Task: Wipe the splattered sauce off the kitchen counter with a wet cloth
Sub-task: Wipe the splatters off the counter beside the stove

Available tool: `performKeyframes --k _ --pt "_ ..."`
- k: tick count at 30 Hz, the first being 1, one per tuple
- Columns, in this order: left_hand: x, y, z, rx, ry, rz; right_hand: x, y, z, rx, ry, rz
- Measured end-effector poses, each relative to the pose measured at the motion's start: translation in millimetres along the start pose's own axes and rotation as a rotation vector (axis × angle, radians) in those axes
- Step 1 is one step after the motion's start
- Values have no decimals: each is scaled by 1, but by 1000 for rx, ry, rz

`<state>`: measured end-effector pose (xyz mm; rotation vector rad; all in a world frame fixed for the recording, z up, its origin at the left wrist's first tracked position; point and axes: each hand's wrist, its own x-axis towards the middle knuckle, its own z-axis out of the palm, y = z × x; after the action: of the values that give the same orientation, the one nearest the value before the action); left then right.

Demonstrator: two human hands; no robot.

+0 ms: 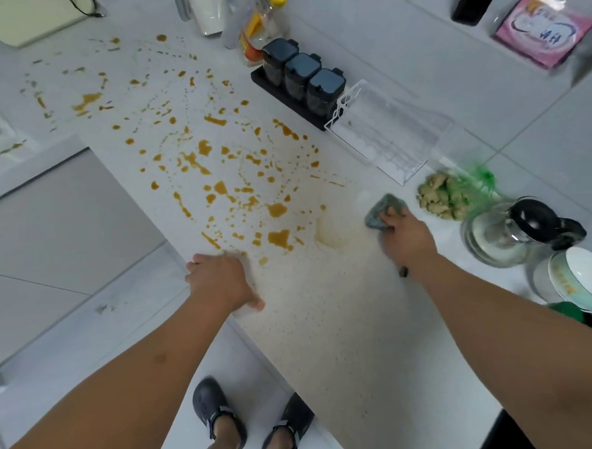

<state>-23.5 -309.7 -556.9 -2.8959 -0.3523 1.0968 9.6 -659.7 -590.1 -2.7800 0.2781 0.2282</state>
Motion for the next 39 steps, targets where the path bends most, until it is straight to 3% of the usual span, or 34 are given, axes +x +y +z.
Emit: performKeyframes --k 2,8,13,18,22,27,30,32,34,39 --pt "3 0 1 -2 -7 2 7 -29 -3 -15 73 42" --pt "10 -1 2 -2 -17 -4 -29 -117 48 137 -69 -135" --pt "13 -1 4 1 -5 13 -64 -80 45 81 -94 -356" --pt "18 -2 9 40 10 27 -32 5 11 33 17 -59" --pt "23 -2 9 46 1 24 -17 -32 24 61 131 167" --pt "29 -1 10 78 -3 18 -75 -130 76 130 44 -179" --pt "31 -2 12 97 7 18 -112 -127 87 115 -18 -440" --pt "33 -3 13 90 4 21 -111 -100 77 49 11 -517" --pt "31 -2 11 87 4 28 -94 -69 59 2 112 -440" --pt "29 -4 12 84 34 55 -41 -11 24 15 187 46"
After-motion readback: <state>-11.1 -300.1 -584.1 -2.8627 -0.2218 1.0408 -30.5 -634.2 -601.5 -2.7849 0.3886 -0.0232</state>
